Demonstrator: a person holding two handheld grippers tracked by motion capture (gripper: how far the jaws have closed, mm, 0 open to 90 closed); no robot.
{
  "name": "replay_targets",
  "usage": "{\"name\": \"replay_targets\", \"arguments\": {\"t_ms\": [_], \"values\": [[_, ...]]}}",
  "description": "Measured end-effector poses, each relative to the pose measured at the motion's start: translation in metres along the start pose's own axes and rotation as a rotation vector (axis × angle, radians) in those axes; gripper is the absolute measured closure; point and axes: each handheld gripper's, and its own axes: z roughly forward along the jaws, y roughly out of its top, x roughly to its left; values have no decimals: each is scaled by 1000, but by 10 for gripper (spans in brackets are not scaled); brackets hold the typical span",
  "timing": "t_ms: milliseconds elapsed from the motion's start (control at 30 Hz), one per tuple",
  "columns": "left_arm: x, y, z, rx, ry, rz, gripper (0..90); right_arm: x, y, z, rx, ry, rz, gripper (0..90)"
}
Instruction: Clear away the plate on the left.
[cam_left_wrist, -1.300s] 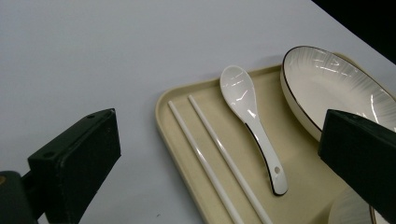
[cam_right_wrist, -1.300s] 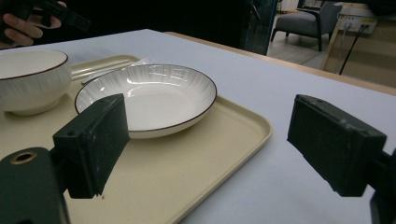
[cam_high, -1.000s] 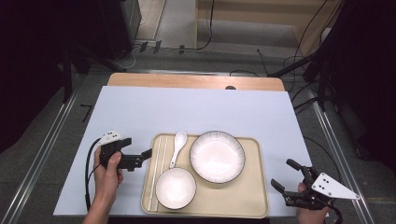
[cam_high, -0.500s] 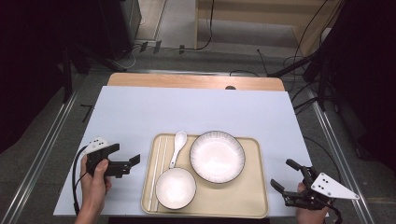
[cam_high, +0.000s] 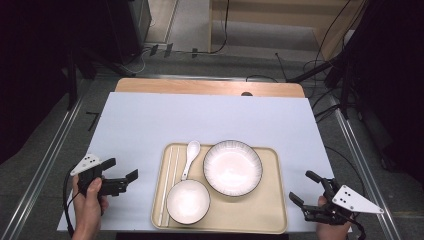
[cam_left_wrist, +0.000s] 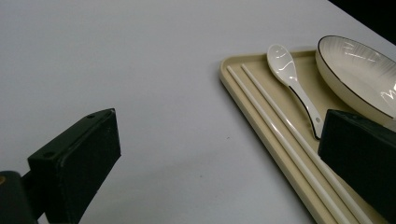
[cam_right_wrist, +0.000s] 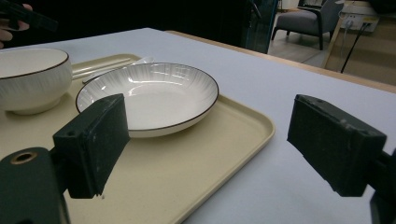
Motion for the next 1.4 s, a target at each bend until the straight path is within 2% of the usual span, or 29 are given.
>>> {"name": "replay_targets", "arguments": {"t_ms": [500, 733, 933, 1167, 1400], "values": [[14, -13, -21, -8, 26, 4, 0, 0, 0, 0, 1, -3, -1, 129], [20, -19, -28, -19, 33, -11, 0, 0, 0, 1, 5, -6, -2, 129], [22, -23, -37, -35, 43, 5, 0, 0, -1, 1, 7, -5, -1, 129], [23, -30, -46, -80, 55, 25, 0, 0, -1, 1, 11, -3, -5, 130], [25, -31, -44, -72, 63, 39, 0, -3, -4, 1, 17, -8, 14, 129]]}}
